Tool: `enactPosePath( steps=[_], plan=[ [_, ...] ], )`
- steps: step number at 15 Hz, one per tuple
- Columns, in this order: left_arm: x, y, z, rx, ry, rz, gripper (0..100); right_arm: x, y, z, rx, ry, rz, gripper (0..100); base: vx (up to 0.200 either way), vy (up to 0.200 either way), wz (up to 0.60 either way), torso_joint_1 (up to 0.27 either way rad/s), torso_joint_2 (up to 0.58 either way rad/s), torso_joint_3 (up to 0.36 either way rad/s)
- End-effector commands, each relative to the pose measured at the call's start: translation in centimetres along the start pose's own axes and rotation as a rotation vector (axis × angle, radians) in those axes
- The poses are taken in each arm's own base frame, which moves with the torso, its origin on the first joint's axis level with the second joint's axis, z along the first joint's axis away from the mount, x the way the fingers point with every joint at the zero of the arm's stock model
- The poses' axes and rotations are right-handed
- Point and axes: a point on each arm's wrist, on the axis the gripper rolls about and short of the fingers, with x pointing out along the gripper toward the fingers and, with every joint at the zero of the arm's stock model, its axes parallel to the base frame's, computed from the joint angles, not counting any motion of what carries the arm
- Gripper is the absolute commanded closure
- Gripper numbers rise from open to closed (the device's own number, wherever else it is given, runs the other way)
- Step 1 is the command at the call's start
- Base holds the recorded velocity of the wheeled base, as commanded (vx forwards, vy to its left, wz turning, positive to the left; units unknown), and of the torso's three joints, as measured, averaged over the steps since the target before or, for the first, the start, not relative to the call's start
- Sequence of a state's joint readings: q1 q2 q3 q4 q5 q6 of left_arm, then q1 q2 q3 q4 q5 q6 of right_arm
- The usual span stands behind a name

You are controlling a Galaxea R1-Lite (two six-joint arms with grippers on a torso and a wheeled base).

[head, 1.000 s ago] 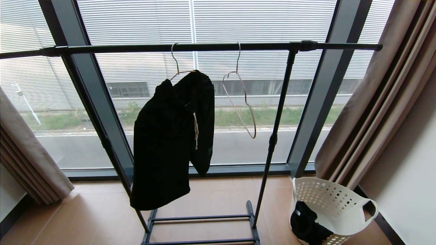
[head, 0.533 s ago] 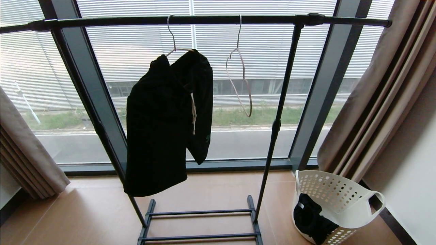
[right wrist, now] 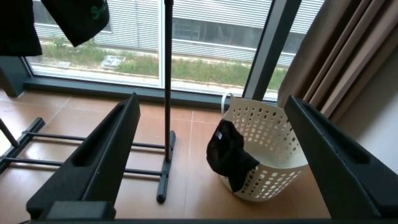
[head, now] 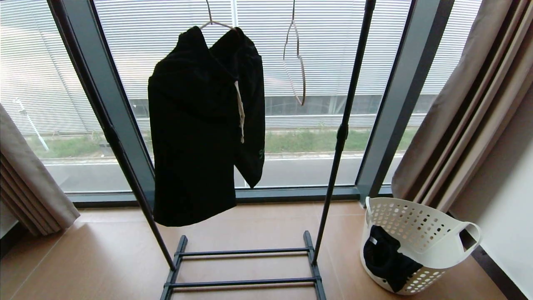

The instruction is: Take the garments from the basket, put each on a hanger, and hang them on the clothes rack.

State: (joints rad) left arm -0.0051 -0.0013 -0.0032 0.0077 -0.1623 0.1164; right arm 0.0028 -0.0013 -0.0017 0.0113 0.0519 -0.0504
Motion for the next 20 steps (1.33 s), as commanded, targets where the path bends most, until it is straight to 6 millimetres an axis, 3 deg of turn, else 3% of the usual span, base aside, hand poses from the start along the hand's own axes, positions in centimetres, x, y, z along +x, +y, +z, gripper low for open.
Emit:
enactPosePath(
  steps=[1,10,13,20],
  plan=[
    [0.01,0.0,0.0,0.0,0.001,0.0,0,0.01,0.0,0.0,0.0,0.001,0.001,0,0.0,0.0,0.0,-0.115,0.45,0.344],
    [0.01,0.0,0.0,0.0,0.001,0.0,0,0.01,0.0,0.0,0.0,0.001,0.001,0,0.0,0.0,-0.53,-0.016,0.08,0.062],
    [0.01,0.0,0.0,-0.002,0.001,-0.001,0,0.01,0.0,0.0,0.0,0.001,-0.001,0,0.0,0.0,0.0,0.0,0.0,0.0],
    [0.01,0.0,-0.02,0.0,0.003,0.0,0,0.01,0.0,0.0,0.0,0.001,-0.001,0,0.0,-0.171,0.0,0.003,0.0,0.003]
  ],
)
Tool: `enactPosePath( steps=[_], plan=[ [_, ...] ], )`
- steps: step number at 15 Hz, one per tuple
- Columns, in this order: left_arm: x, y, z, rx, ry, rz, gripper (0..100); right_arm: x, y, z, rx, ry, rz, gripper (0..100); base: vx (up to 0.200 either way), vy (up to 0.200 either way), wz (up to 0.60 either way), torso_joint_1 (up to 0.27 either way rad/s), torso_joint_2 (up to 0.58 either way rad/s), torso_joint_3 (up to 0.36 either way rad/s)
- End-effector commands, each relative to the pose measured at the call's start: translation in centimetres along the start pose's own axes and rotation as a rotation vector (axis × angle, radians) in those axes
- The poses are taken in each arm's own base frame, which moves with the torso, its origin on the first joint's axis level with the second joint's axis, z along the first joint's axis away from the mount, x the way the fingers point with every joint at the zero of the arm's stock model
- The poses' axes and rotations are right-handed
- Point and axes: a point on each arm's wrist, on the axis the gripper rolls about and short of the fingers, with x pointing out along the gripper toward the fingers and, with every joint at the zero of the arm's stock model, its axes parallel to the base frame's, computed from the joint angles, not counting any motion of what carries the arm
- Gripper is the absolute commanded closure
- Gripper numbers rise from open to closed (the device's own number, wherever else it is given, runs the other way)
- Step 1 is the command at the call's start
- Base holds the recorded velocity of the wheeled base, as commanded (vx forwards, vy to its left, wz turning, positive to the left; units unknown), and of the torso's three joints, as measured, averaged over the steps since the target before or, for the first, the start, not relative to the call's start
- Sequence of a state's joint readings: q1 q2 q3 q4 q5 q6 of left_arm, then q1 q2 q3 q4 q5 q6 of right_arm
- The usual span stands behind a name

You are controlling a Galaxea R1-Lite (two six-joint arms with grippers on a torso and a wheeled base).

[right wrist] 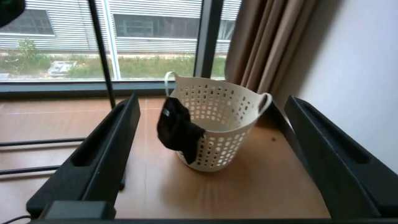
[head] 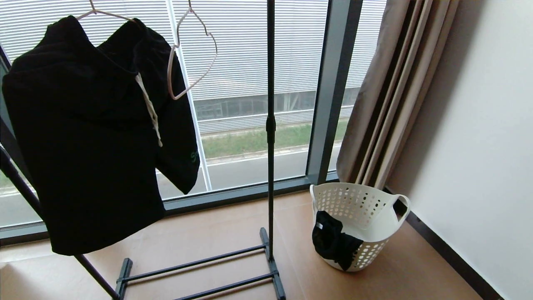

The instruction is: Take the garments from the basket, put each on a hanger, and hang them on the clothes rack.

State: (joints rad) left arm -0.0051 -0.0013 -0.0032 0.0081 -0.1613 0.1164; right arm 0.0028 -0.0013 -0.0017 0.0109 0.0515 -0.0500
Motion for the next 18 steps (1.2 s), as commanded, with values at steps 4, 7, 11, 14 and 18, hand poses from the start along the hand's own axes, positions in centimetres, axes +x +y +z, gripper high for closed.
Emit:
enactPosePath(
  steps=[4,7,11,14,18],
  plan=[
    [0.01,0.0,0.0,0.0,0.001,0.001,0,0.01,0.0,0.0,-0.001,0.001,0.001,0,0.1,0.0,-0.15,0.0,0.0,0.004],
    [0.01,0.0,0.0,0.0,0.001,0.001,0,0.01,0.0,0.0,0.001,0.001,0.001,0,0.067,0.0,-0.6,0.004,0.01,0.002],
    [0.01,0.0,0.0,0.0,0.001,-0.001,0,0.01,0.0,0.0,-0.001,0.001,0.001,0,0.0,0.0,-0.3,0.008,0.01,0.001],
    [0.01,0.01,0.0,0.0,0.001,0.001,0,0.01,0.0,0.0,-0.001,0.001,0.001,0,0.0,0.0,0.0,0.0,0.0,0.0],
    [0.01,0.0,0.0,0.015,0.001,-0.001,0,0.01,0.0,0.0,-0.001,0.001,0.001,0,0.0,0.0,0.0,0.0,0.0,0.0]
  ],
)
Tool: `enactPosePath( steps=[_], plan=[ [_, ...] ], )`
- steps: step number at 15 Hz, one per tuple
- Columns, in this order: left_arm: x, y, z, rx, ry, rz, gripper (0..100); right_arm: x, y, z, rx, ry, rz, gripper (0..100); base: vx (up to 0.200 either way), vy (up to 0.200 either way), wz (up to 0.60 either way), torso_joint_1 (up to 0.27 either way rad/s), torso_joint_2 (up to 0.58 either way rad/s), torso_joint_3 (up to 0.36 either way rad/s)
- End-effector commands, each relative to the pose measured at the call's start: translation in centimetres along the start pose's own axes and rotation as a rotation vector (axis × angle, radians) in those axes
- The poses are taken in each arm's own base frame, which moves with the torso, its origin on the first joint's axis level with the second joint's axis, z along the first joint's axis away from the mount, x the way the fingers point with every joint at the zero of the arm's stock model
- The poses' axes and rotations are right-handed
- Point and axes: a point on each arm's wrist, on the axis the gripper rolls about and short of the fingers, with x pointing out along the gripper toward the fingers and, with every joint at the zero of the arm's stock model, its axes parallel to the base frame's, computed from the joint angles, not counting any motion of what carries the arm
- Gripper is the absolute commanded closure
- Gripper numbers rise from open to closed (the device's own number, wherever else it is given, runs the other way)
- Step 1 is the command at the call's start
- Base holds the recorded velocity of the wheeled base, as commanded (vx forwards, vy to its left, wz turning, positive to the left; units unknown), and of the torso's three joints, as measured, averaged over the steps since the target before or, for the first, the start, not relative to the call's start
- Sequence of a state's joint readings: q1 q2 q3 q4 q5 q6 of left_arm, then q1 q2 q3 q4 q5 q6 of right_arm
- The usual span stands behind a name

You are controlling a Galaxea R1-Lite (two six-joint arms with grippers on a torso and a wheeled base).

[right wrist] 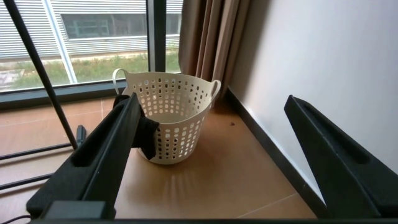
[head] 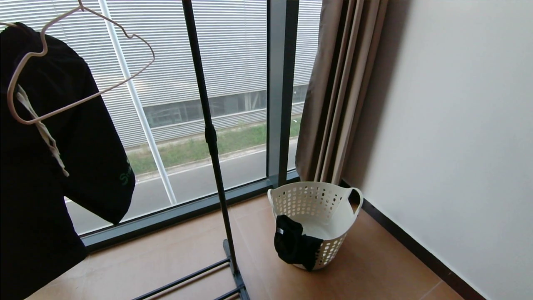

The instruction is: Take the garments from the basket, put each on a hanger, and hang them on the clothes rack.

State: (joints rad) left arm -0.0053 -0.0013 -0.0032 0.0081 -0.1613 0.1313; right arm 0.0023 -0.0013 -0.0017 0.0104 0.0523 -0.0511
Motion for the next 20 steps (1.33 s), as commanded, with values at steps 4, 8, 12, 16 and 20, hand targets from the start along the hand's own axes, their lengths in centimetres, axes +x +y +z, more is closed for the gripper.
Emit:
enactPosePath(
  steps=[4,8,12,16,20],
  plan=[
    [0.0,0.01,0.03,-0.009,0.001,-0.001,0,0.01,0.0,0.0,-0.001,0.002,0.001,0,0.0,0.0,0.0,0.0,0.0,0.0],
    [0.0,0.0,0.03,-0.009,0.001,0.001,0,0.01,0.0,0.0,-0.001,0.002,0.001,0,0.0,0.0,0.0,0.004,0.0,-0.081],
    [0.0,0.01,0.03,-0.01,0.001,-0.001,0,0.01,-0.01,-0.02,0.008,0.003,-0.002,0,0.0,0.0,0.0,0.001,0.0,-0.188],
    [0.0,0.01,0.03,-0.01,0.001,-0.001,0,0.01,-0.01,-0.01,0.008,0.002,-0.002,0,0.0,0.0,0.0,0.004,0.0,-0.194],
    [0.0,0.0,0.03,-0.012,0.001,0.001,0,0.01,-0.01,-0.01,0.008,0.002,-0.002,0,0.0,0.0,0.0,0.004,0.0,-0.196]
  ],
)
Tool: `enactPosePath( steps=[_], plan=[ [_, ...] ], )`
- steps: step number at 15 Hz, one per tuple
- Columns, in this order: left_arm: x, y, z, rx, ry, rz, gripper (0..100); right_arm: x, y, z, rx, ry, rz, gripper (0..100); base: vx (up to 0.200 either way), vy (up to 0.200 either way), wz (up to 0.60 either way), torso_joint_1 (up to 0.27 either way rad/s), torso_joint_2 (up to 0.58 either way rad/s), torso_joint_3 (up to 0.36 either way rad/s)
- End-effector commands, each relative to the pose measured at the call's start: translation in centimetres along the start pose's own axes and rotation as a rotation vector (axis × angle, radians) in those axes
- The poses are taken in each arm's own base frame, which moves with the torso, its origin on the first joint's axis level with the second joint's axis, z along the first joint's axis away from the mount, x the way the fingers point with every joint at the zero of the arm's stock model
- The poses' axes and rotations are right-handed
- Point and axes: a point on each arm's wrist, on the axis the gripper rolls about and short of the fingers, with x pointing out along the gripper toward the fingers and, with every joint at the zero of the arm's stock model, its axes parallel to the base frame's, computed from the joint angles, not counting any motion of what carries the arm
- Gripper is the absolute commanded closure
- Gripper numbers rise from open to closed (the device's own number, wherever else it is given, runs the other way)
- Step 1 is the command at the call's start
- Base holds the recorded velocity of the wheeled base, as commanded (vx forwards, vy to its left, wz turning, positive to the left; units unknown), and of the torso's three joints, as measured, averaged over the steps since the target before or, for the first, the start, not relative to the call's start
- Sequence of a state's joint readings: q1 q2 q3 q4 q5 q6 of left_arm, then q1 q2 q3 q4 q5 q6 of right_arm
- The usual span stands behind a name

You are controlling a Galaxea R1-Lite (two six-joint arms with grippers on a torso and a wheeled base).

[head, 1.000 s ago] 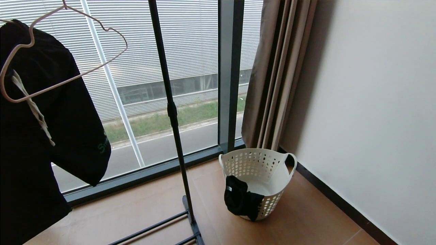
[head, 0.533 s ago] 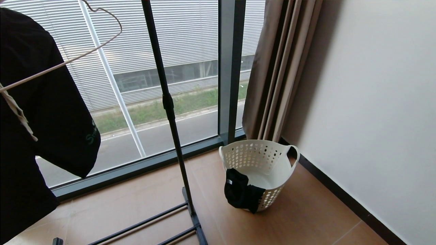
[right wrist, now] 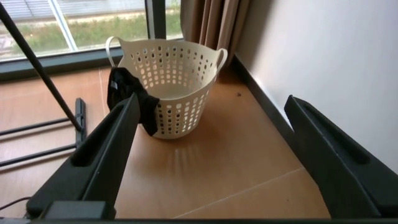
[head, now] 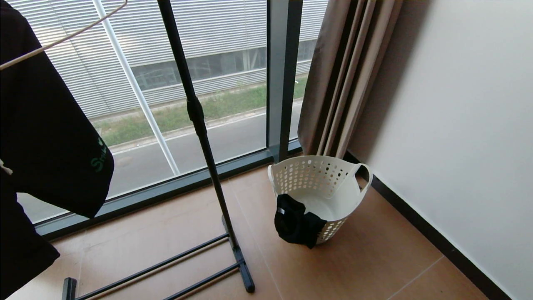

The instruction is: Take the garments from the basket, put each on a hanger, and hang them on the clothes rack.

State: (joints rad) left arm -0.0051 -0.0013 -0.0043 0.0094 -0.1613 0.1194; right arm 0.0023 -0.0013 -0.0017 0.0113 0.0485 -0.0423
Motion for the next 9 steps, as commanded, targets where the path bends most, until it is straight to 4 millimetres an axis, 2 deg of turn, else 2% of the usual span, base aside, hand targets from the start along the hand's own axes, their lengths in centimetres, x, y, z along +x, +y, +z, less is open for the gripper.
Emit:
enactPosePath(
  steps=[1,9],
  plan=[
    [0.01,0.01,0.01,0.0,0.001,-0.001,0,0.01,0.0,0.0,0.001,0.001,0.0,0,0.0,0.0,0.0,0.002,0.0,-0.198],
    [0.01,0.0,0.01,0.0,0.001,0.001,0,0.01,0.0,-0.01,-0.004,0.002,0.001,0,0.0,0.0,0.0,0.004,0.0,-0.198]
  ],
)
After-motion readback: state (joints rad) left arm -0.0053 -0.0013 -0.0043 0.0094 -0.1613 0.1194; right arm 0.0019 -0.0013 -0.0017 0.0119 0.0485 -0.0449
